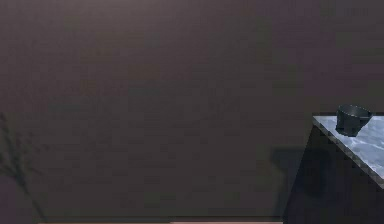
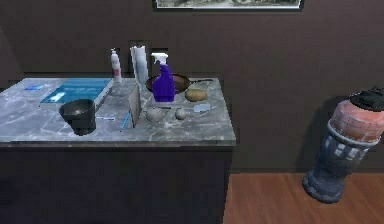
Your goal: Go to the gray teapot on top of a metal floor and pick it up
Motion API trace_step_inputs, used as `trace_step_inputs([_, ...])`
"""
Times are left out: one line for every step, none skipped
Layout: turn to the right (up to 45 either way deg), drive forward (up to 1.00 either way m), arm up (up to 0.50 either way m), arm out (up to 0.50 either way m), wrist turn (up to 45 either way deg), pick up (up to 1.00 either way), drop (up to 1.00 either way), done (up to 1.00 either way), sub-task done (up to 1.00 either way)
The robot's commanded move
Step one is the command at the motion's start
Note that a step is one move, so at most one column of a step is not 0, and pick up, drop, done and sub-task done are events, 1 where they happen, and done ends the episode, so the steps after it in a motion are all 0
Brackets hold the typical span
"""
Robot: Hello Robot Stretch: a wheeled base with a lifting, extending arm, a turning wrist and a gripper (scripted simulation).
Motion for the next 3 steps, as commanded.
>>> trace_step_inputs([0.0,0.00,0.38,0.00,0.0,0.00,0.00,0.00,0.00])
trace_step_inputs([0.0,0.00,0.00,0.46,0.0,0.00,0.00,0.00,0.00])
trace_step_inputs([0.0,0.00,0.00,0.00,45.0,0.00,0.00,0.00,0.00])
